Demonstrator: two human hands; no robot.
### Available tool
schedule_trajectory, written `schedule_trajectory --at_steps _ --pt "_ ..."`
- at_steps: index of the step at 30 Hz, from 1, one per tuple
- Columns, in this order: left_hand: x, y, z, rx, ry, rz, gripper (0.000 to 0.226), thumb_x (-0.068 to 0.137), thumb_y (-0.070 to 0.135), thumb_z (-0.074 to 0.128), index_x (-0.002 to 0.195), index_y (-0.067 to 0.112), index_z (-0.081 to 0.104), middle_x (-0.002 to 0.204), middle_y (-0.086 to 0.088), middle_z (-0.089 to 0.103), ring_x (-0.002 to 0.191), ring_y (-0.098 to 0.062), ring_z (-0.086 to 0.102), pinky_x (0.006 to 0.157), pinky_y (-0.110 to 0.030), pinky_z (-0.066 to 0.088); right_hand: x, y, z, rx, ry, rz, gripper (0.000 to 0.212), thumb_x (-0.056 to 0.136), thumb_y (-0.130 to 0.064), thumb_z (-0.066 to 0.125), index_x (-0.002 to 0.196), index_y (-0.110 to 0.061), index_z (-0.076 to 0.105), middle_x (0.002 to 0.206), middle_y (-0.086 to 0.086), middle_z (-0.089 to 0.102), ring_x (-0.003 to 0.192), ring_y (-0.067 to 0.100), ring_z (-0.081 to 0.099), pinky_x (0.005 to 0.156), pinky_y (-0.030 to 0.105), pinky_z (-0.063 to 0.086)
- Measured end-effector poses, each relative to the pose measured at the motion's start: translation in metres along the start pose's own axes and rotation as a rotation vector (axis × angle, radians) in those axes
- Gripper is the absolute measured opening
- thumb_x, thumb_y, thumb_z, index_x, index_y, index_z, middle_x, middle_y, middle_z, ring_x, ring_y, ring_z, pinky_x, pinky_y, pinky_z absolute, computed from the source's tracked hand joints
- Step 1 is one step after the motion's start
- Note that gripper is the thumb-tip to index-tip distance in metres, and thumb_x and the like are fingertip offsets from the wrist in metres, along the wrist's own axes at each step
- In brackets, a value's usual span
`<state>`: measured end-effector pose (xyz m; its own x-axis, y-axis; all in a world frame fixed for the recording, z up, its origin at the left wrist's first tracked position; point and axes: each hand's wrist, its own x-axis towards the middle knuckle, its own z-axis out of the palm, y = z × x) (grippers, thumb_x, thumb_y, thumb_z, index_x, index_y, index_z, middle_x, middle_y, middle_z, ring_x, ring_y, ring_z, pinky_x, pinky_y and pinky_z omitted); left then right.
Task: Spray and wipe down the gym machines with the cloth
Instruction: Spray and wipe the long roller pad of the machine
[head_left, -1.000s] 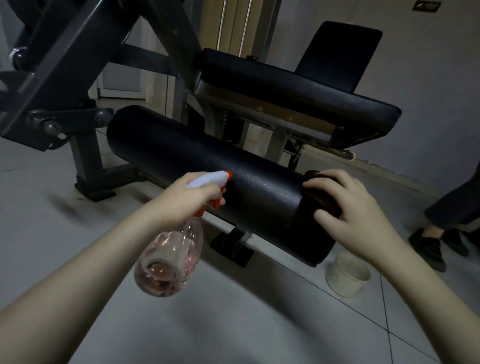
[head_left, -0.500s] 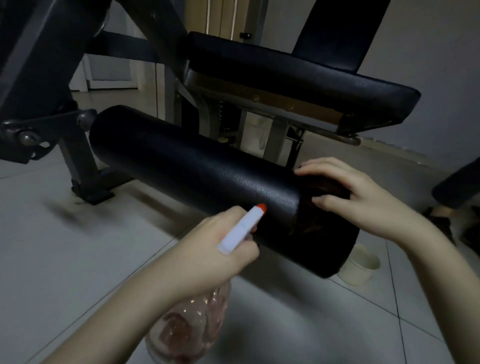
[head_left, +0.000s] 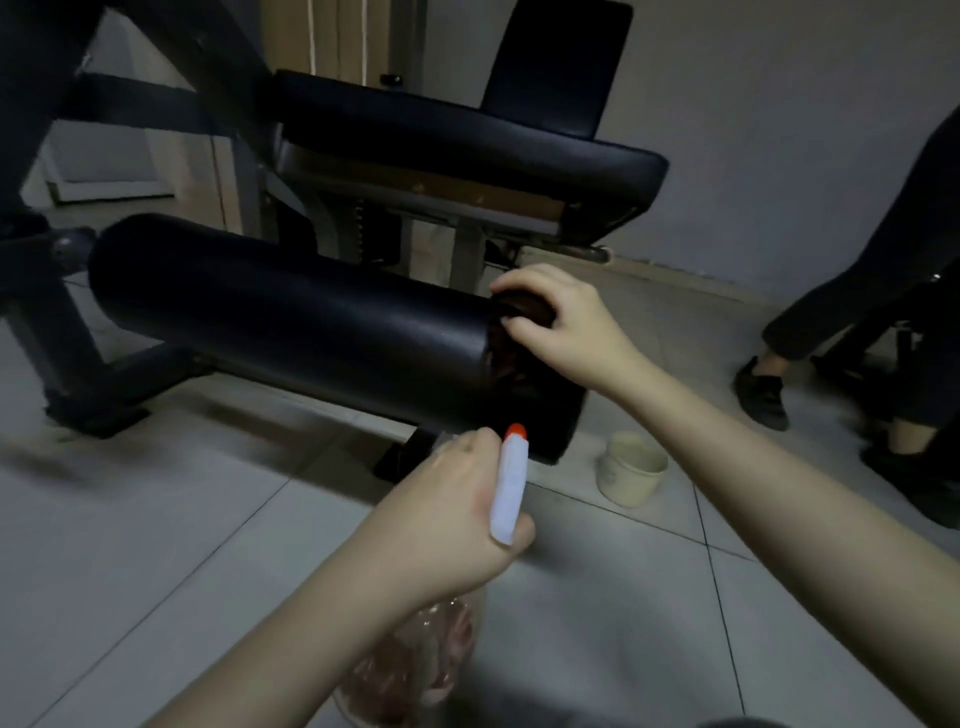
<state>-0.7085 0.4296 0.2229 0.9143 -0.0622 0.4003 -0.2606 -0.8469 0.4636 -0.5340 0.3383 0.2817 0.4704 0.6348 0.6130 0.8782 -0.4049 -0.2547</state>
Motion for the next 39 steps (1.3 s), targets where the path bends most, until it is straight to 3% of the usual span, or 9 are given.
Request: schedule_trajectory --at_steps 6,10,12,15,17,22,27,32,39 --pt "0.006 0.027 0.034 0.036 0.028 -0.002 0.033 0.087 0.020 0.045 0.070 0.024 0.018 0.074 0.005 0.028 0.073 -0.017 0.032 0.061 -0.025 0.020 0.001 0.003 -0.003 0.161 0.049 0.100 0.029 0.084 -0.017 0.062 0.113 -0.017 0.064 0.114 0.003 0.061 0.106 0.012 0.054 0.092 0.019 0.039" --pt "0.012 0.043 0.053 0.039 0.093 -0.067 0.017 0.090 0.021 0.046 0.089 0.014 0.030 0.078 0.004 0.031 0.079 -0.018 0.040 0.060 -0.028 0.025 -0.011 0.016 -0.011 0.485 0.338 0.325 0.022 0.085 -0.013 0.061 0.106 -0.020 0.065 0.106 -0.003 0.064 0.101 0.009 0.057 0.091 0.021 0.045" --pt "0.017 0.052 0.062 0.022 0.133 -0.114 0.020 0.092 0.021 0.047 0.085 0.016 0.029 0.077 0.006 0.032 0.079 -0.019 0.043 0.059 -0.023 0.032 -0.026 0.033 -0.017 0.605 0.423 0.443 0.020 0.086 -0.011 0.059 0.104 -0.020 0.065 0.100 -0.005 0.065 0.098 0.010 0.060 0.091 0.025 0.048" --pt "0.025 0.062 0.070 0.056 0.150 -0.145 0.018 0.093 0.024 0.046 0.086 0.017 0.031 0.080 0.004 0.036 0.078 -0.020 0.047 0.059 -0.020 0.034 -0.053 0.070 -0.024 0.707 0.384 0.609 0.017 0.087 -0.014 0.057 0.100 -0.020 0.066 0.097 -0.001 0.068 0.097 0.017 0.063 0.093 0.037 0.050" --pt "0.031 0.066 0.072 0.115 0.152 -0.171 0.016 0.091 0.026 0.045 0.085 0.018 0.033 0.078 0.002 0.041 0.073 -0.022 0.050 0.061 -0.030 0.042 -0.065 0.088 -0.025 0.767 0.342 0.682 0.015 0.087 -0.017 0.056 0.096 -0.022 0.066 0.096 0.002 0.068 0.096 0.021 0.064 0.091 0.040 0.052" --pt "0.045 0.071 0.085 0.294 0.159 -0.161 0.022 0.073 0.027 0.059 0.070 0.020 0.039 0.055 0.004 0.043 0.037 -0.015 0.046 0.028 -0.029 0.040 -0.076 0.104 -0.007 0.966 0.195 0.805 0.013 0.090 -0.016 0.054 0.082 -0.020 0.063 0.083 0.002 0.066 0.083 0.018 0.062 0.077 0.030 0.048" --pt "0.043 0.067 0.093 0.377 0.106 -0.301 0.015 0.093 0.027 0.041 0.082 0.020 0.033 0.070 0.007 0.038 0.063 -0.017 0.049 0.053 -0.028 0.042 -0.077 0.109 0.003 0.965 0.092 0.805 0.014 0.090 -0.024 0.055 0.080 -0.021 0.063 0.086 0.001 0.067 0.089 0.020 0.063 0.088 0.036 0.048" --pt "0.040 0.068 0.091 0.394 0.045 -0.232 0.015 0.093 0.030 0.037 0.085 0.021 0.028 0.073 0.008 0.032 0.061 -0.012 0.037 0.061 -0.030 0.044 -0.085 0.113 -0.002 0.955 0.105 0.825 0.012 0.093 -0.025 0.052 0.085 -0.023 0.062 0.089 -0.002 0.066 0.089 0.016 0.062 0.087 0.032 0.048" --pt "0.052 0.072 0.091 0.274 0.106 -0.218 0.022 0.090 0.025 0.044 0.076 0.020 0.027 0.073 0.004 0.038 0.062 -0.013 0.044 0.059 -0.033 0.045 -0.103 0.126 -0.018 0.919 0.198 0.924 0.014 0.095 -0.023 0.049 0.084 -0.022 0.057 0.079 -0.002 0.061 0.072 0.010 0.058 0.060 0.022 0.044"
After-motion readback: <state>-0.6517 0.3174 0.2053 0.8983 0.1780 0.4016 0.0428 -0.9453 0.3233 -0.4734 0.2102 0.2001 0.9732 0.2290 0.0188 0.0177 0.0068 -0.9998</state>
